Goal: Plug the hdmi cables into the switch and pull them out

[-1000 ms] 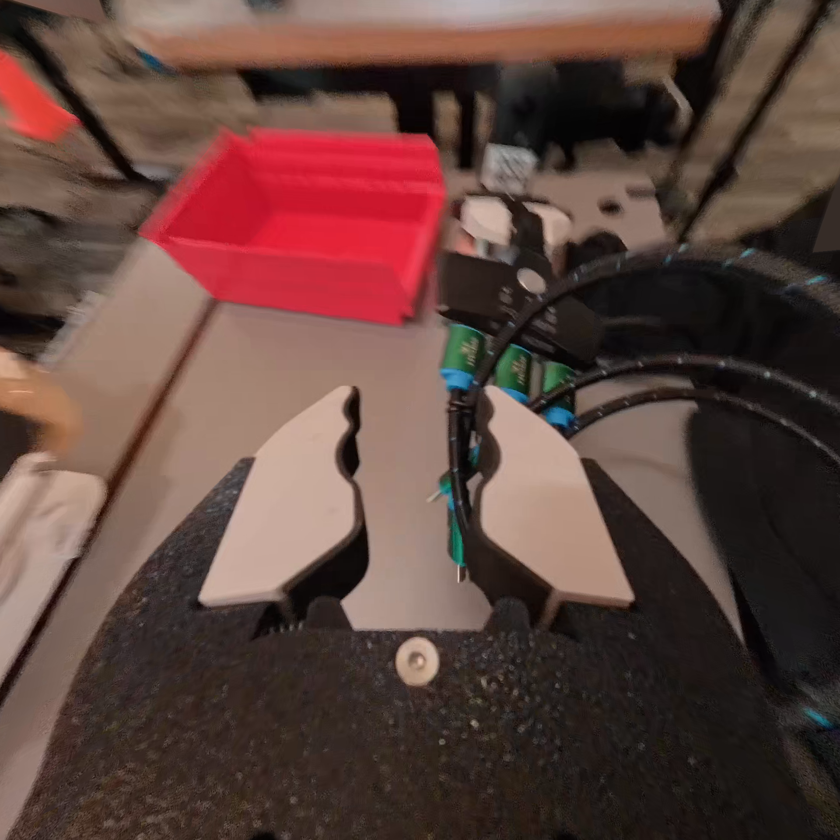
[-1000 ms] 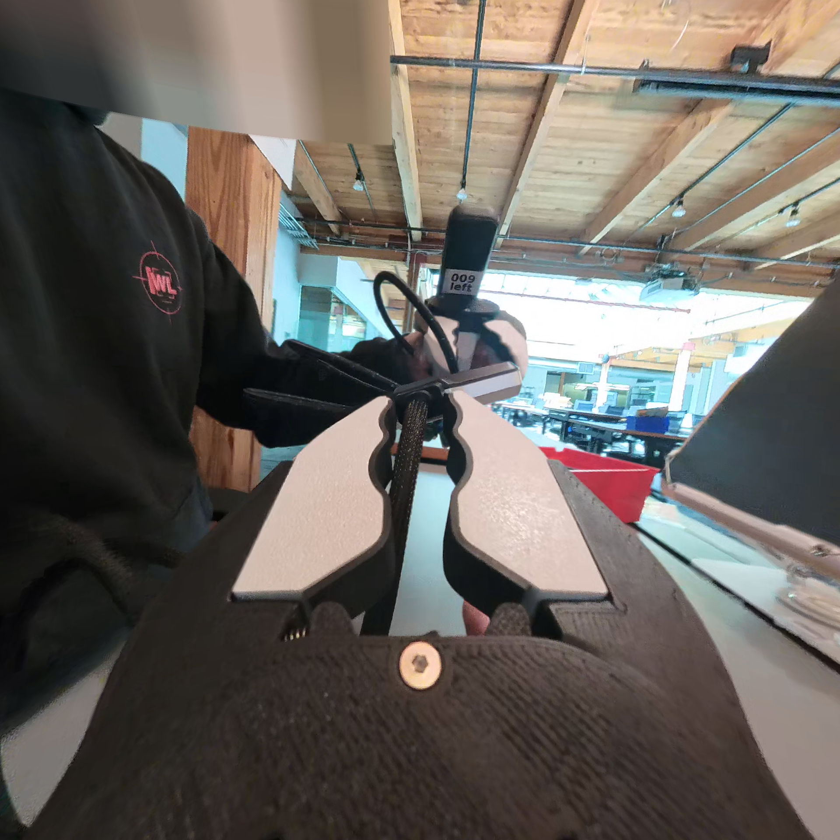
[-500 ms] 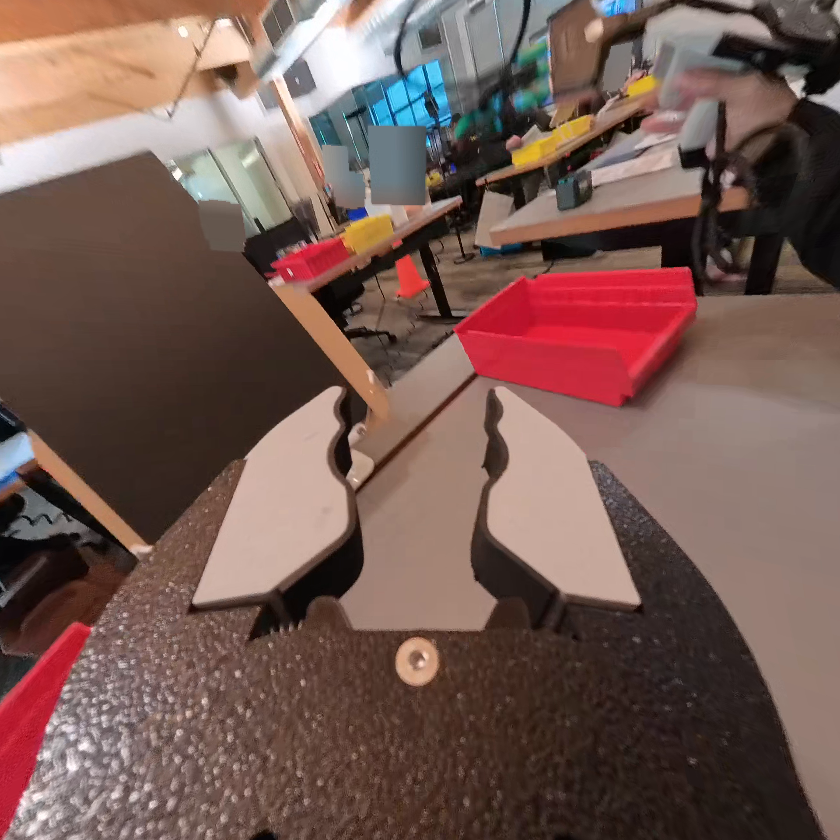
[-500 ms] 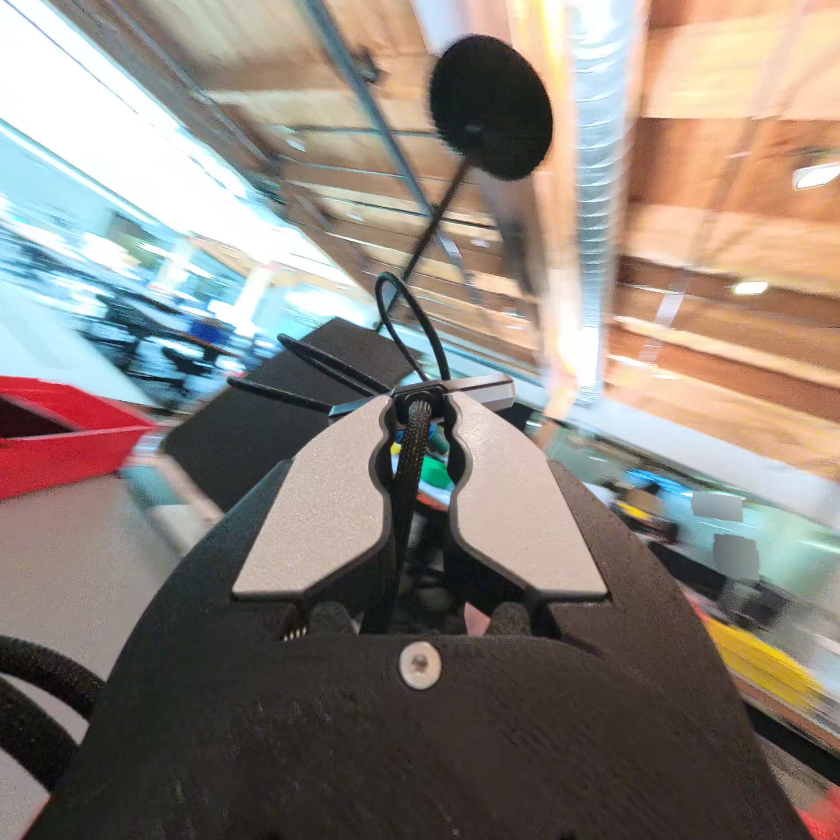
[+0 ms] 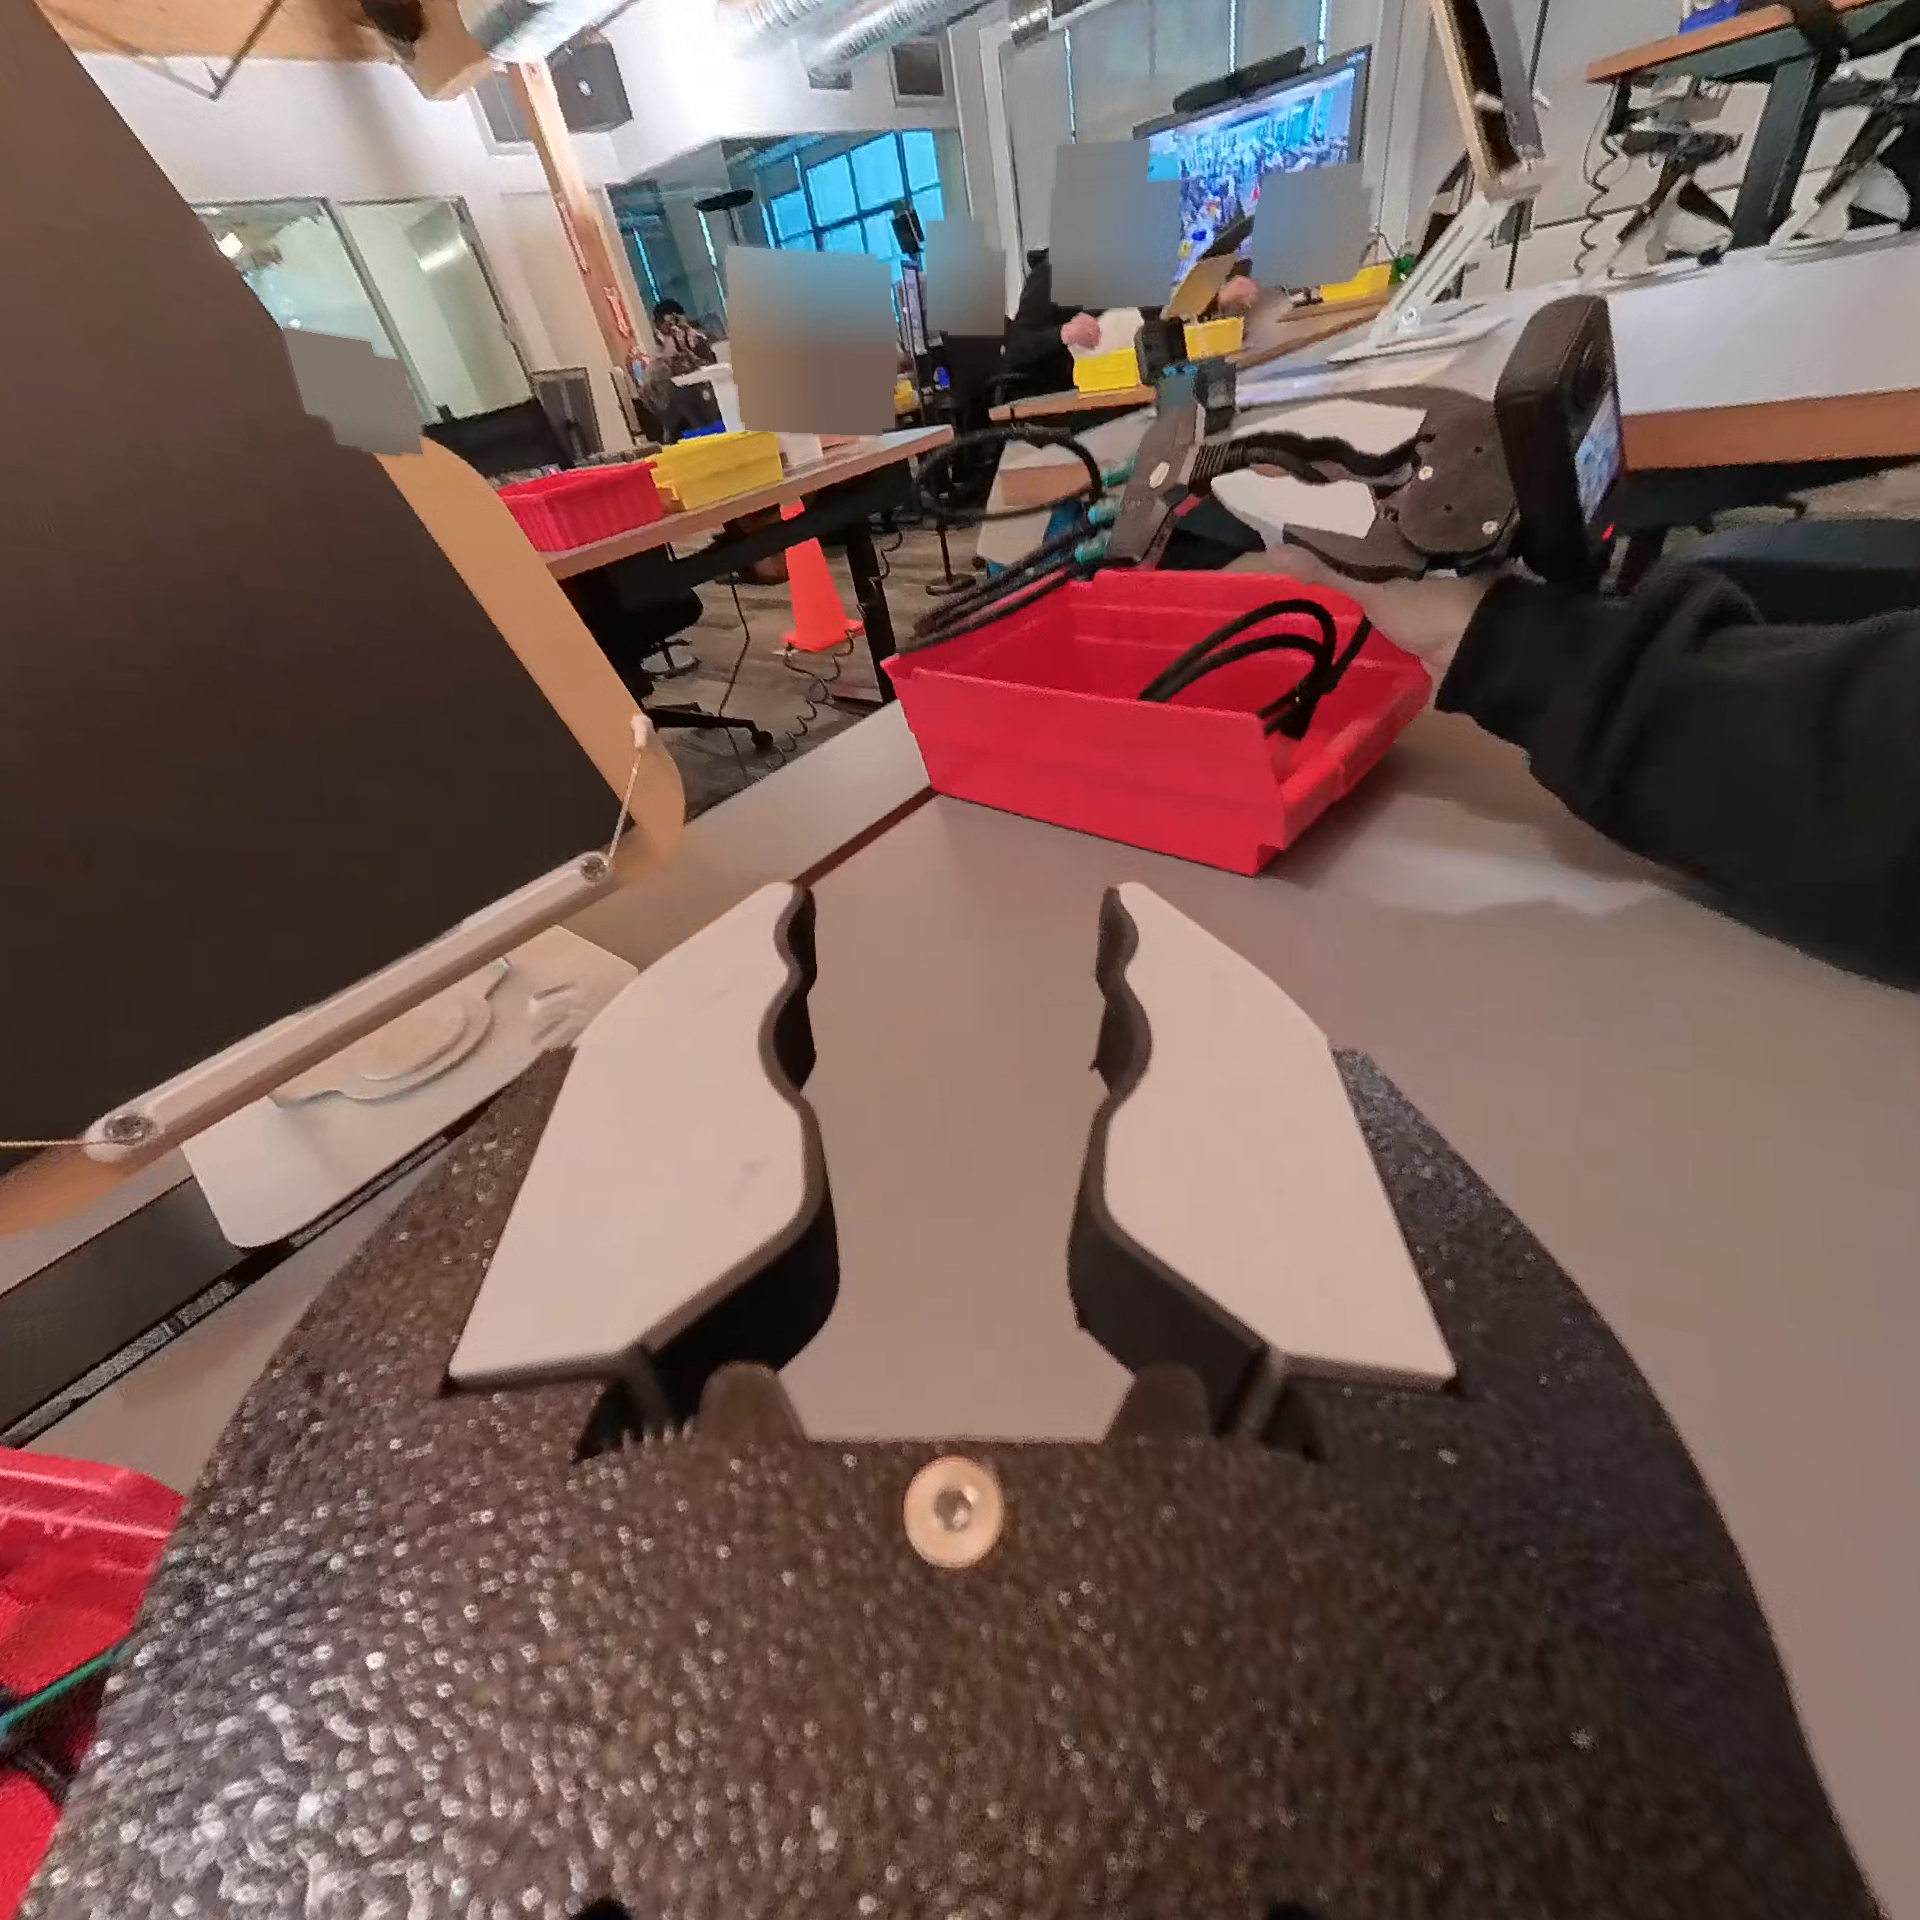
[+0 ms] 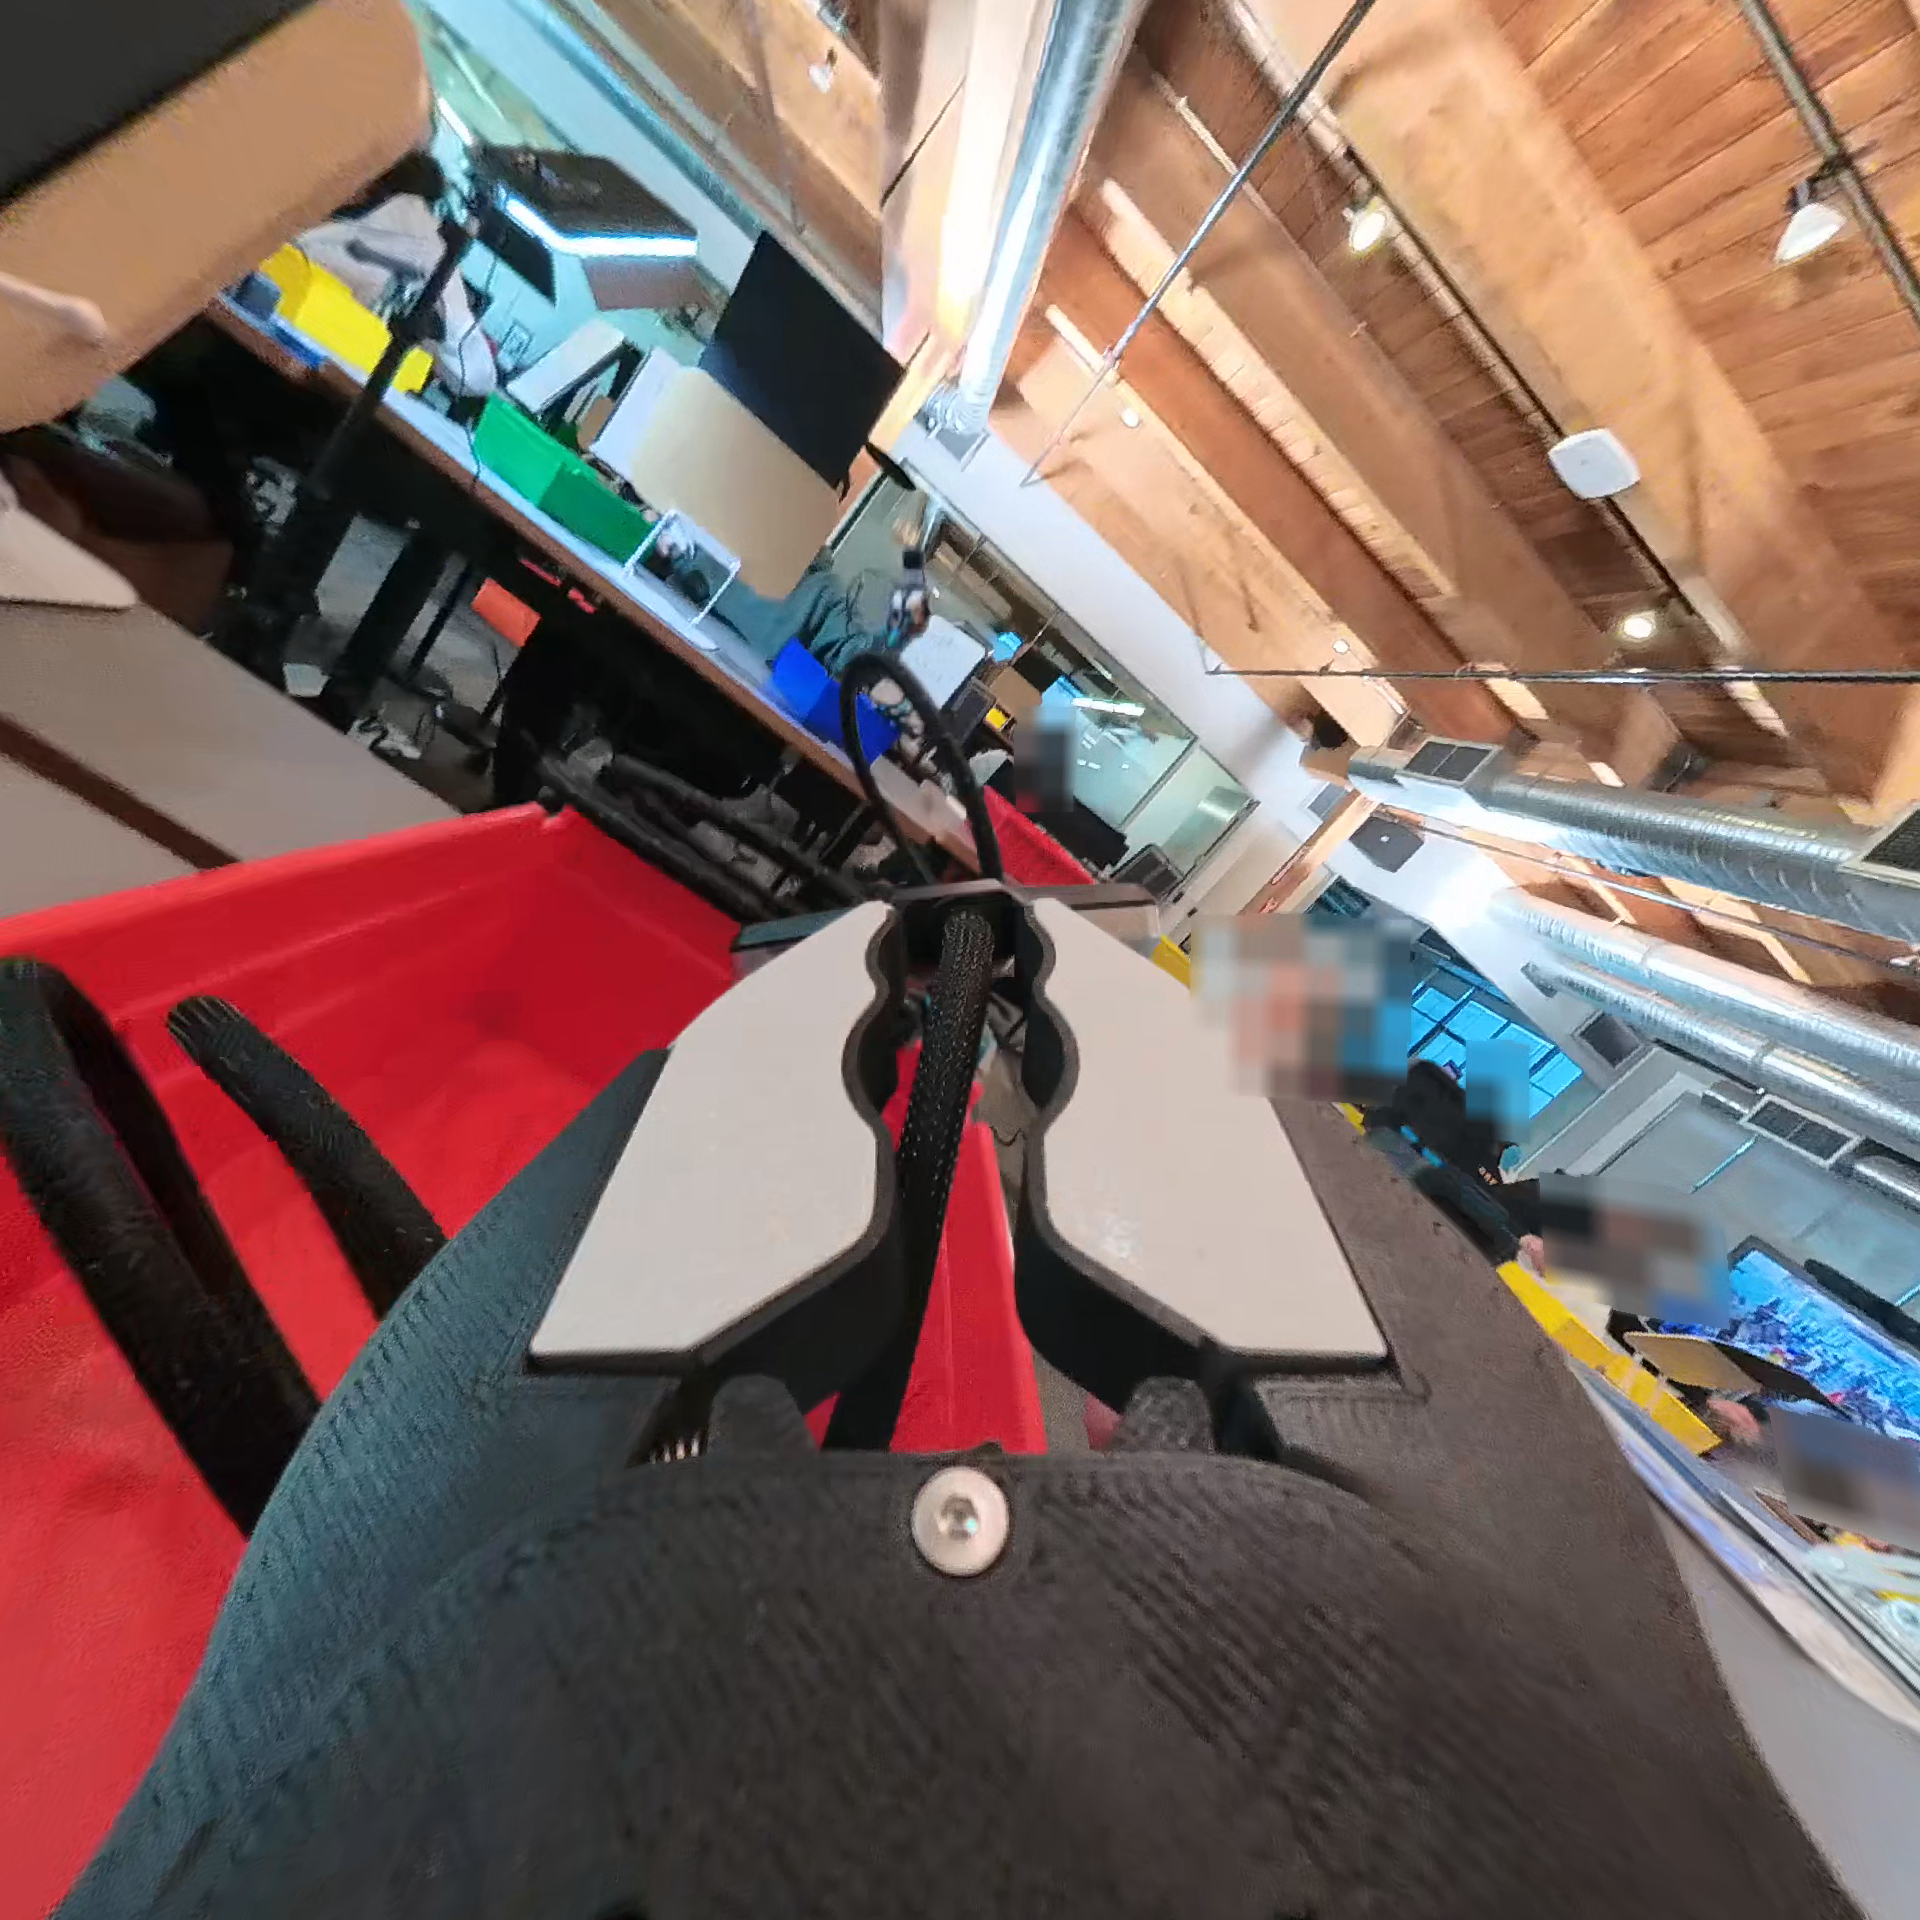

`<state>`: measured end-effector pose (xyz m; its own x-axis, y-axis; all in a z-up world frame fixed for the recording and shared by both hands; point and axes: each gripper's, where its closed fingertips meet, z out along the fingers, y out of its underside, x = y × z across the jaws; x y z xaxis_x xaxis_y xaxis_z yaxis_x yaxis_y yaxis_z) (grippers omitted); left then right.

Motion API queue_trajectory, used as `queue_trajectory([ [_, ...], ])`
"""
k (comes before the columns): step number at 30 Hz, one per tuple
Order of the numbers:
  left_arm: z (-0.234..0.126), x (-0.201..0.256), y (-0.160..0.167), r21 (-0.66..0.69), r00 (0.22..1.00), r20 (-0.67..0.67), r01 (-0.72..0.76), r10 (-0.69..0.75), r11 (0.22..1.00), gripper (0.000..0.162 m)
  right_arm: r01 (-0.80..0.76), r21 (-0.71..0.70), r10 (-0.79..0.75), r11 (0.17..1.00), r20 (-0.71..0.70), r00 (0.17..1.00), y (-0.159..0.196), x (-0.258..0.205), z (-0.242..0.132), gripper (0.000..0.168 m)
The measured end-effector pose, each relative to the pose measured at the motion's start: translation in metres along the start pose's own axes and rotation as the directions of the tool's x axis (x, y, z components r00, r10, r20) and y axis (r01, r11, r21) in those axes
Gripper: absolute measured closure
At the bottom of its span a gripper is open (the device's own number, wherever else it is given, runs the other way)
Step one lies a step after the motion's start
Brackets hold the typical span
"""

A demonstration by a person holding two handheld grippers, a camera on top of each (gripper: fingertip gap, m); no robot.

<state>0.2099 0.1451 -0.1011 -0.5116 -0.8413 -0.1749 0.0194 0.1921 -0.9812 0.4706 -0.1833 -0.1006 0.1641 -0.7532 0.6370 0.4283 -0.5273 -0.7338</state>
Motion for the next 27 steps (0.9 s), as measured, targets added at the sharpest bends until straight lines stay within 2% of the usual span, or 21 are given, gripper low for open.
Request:
queue_trajectory([
  [5, 0.002, 0.001, 0.015, -0.032, 1.000, -0.002, 0.011, -0.011, 0.999, 0.110, 0.128, -0.115, -0.116, 0.985, 0.111, 0.987, 0.011, -0.010, -0.020, 0.148],
  [7, 0.003, 0.002, 0.018, -0.016, 0.999, -0.008, 0.050, -0.050, 0.999, 0.110, 0.196, -0.200, -0.154, 0.960, 0.205, 0.967, 0.024, -0.018, -0.024, 0.148],
  [10, 0.004, 0.006, 0.025, -0.017, 0.995, -0.022, 0.096, -0.096, 0.995, 0.110, 0.287, -0.373, -0.122, 0.882, 0.407, 0.905, 0.050, -0.033, -0.032, 0.147],
  [13, 0.002, 0.009, 0.031, -0.031, 0.995, -0.032, 0.098, -0.099, 0.995, 0.107, 0.388, -0.522, -0.049, 0.760, 0.548, 0.835, 0.078, -0.037, -0.045, 0.126],
  [15, -0.002, 0.009, 0.034, -0.050, 0.995, -0.028, 0.093, -0.094, 0.994, 0.107, 0.409, -0.589, -0.002, 0.697, 0.568, 0.823, 0.096, -0.036, -0.050, 0.116],
  [16, -0.005, 0.008, 0.036, -0.057, 0.995, -0.024, 0.096, -0.098, 0.994, 0.106, 0.419, -0.587, -0.017, 0.693, 0.567, 0.823, 0.101, -0.034, -0.049, 0.114],
  [18, -0.012, 0.003, 0.037, -0.067, 0.994, -0.004, 0.108, -0.109, 0.992, 0.105, 0.400, -0.571, -0.037, 0.717, 0.542, 0.840, 0.103, -0.029, -0.048, 0.106],
  [19, -0.017, -0.001, 0.037, -0.073, 0.994, 0.015, 0.112, -0.111, 0.991, 0.105, 0.359, -0.548, -0.058, 0.755, 0.489, 0.870, 0.096, -0.021, -0.043, 0.096],
  [22, -0.035, -0.017, 0.038, -0.104, 0.991, 0.070, 0.119, -0.112, 0.987, 0.106, 0.128, -0.443, 0.034, 0.887, 0.339, 0.940, 0.062, 0.000, -0.036, 0.090],
  [24, -0.047, -0.033, 0.041, -0.154, 0.988, 0.112, 0.122, -0.105, 0.981, 0.106, 0.000, -0.409, 0.117, 0.913, 0.260, 0.959, 0.048, 0.019, -0.036, 0.091],
  [27, -0.067, -0.072, 0.043, -0.259, 0.975, 0.208, 0.134, -0.080, 0.957, 0.106, -0.042, -0.365, 0.139, 0.930, 0.243, 0.960, 0.031, 0.031, -0.045, 0.089],
])
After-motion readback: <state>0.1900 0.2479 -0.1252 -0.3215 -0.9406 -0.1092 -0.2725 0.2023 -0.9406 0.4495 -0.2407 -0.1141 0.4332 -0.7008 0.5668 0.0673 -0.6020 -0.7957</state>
